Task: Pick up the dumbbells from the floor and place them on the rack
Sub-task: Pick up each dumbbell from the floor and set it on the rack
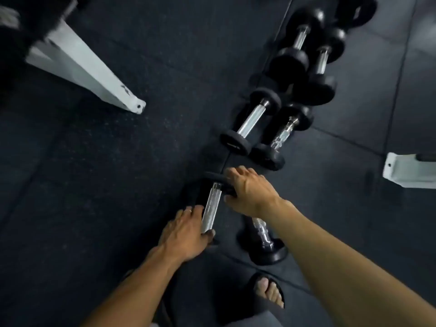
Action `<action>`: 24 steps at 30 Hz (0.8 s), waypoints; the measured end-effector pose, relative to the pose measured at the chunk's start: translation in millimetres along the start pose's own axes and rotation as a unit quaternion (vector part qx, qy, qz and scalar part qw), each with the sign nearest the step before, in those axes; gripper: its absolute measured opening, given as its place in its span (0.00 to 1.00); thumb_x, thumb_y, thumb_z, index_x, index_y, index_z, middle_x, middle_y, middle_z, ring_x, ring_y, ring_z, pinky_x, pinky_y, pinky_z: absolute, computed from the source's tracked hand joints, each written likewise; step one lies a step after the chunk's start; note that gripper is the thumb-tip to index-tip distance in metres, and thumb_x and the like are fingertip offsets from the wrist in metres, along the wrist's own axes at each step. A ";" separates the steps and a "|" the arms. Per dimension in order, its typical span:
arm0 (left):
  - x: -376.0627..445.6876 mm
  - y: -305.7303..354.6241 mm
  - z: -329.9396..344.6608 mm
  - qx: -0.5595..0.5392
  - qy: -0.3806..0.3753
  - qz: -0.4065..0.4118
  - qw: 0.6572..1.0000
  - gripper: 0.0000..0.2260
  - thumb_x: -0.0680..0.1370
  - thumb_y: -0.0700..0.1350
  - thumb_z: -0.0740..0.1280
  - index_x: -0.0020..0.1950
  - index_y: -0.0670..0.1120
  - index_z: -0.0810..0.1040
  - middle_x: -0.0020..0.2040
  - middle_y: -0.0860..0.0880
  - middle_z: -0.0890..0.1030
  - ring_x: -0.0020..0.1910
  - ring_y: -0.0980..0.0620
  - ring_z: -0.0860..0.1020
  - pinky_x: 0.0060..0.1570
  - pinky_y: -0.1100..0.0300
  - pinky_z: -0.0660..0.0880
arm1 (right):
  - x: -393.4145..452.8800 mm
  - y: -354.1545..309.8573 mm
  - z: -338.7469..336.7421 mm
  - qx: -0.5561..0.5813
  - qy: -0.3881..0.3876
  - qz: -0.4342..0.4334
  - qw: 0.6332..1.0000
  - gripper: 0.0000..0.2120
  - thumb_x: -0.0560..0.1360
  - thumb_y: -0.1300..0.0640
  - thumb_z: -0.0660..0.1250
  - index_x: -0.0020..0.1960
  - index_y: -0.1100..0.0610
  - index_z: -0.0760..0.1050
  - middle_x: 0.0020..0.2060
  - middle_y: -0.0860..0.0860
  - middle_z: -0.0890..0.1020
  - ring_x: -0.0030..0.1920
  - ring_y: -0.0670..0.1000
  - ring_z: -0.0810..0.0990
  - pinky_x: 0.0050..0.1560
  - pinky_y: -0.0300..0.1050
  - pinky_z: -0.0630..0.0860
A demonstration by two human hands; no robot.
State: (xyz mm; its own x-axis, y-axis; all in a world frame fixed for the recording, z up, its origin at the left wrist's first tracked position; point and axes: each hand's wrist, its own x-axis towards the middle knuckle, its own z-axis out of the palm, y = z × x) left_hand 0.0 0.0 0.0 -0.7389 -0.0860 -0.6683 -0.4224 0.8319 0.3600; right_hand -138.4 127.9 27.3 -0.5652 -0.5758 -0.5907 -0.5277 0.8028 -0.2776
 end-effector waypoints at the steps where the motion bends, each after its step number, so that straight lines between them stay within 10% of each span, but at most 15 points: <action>1: 12.2 -1.7 8.3 -0.010 -0.002 -0.013 1.000 0.30 0.76 0.59 0.65 0.72 0.47 0.61 0.67 0.46 0.70 0.65 0.46 0.70 0.61 0.50 0.72 | 10.7 4.3 8.0 0.006 0.004 -0.002 1.000 0.28 0.75 0.47 0.64 0.71 0.54 0.63 0.61 0.54 0.73 0.63 0.58 0.72 0.59 0.54 0.71; 24: -7.8 12.1 -8.8 -0.212 -0.025 -0.075 0.974 0.39 0.70 0.44 0.76 0.72 0.55 0.55 0.58 0.48 0.79 0.52 0.48 0.81 0.52 0.56 0.79 | 39.9 8.5 -17.9 0.074 0.005 -0.091 0.993 0.11 0.73 0.50 0.71 0.51 0.53 0.74 0.40 0.51 0.81 0.40 0.55 0.81 0.42 0.50 0.77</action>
State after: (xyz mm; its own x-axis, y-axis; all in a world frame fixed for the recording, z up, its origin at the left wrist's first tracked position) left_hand -4.0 5.8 15.3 -0.6294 -0.1533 -0.7618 -0.7108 0.5099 0.4846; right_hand -176.7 109.0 14.9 -0.4752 -0.7151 -0.5127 -0.5242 0.6980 -0.4878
